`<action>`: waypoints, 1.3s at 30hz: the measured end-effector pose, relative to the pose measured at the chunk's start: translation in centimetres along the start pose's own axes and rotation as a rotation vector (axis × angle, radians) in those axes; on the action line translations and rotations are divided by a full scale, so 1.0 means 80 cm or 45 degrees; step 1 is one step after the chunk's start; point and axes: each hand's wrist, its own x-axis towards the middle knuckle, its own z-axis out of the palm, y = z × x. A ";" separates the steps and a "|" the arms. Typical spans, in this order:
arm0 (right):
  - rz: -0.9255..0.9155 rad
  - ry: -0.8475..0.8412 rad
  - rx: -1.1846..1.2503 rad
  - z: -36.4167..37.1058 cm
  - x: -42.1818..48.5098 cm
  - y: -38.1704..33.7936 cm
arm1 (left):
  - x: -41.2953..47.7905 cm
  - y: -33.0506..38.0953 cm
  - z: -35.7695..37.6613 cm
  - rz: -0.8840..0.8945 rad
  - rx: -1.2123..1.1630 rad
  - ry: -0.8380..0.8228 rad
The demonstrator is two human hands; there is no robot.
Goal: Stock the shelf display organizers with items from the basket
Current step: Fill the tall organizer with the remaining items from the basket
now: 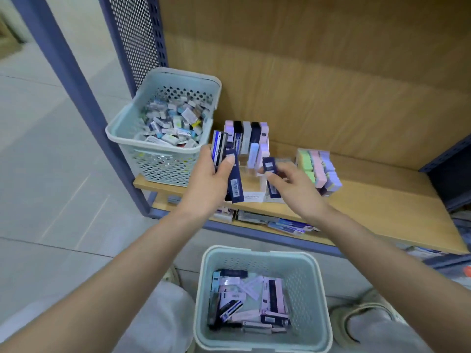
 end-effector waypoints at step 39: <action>-0.215 0.144 -0.314 0.098 0.092 -0.012 | 0.039 -0.032 -0.064 -0.102 -0.225 0.085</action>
